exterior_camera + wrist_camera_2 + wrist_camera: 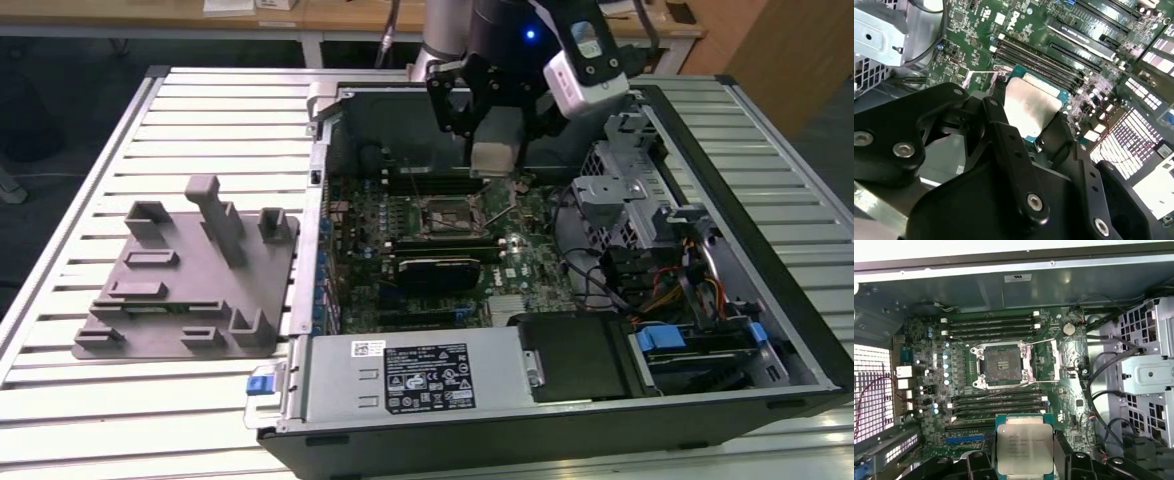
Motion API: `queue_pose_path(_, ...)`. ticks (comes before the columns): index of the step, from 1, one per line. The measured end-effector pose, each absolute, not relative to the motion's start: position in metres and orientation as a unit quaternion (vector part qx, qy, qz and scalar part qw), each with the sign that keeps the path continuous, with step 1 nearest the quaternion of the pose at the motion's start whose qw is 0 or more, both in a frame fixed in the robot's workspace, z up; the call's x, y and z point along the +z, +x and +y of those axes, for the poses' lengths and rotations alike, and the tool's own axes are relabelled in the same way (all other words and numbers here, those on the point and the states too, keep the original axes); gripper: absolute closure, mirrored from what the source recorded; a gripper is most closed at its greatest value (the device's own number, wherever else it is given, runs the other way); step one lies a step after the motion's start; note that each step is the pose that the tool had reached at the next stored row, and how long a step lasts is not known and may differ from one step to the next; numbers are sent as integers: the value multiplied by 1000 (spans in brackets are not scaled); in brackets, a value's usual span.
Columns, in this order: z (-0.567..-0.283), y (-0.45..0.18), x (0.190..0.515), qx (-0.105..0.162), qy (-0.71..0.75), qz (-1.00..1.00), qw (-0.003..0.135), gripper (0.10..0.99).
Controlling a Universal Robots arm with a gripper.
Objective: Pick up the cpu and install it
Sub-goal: 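Pick up the cpu and move it towards the insertion slot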
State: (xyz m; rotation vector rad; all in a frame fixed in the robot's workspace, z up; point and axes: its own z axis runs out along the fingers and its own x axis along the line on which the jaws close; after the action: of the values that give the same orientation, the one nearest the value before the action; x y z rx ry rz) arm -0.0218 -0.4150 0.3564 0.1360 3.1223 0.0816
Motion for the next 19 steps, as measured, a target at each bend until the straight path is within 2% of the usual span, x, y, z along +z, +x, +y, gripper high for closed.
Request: queue_pose_path(19, -415, -22, 322, 26, 44, 999, 8, 545)
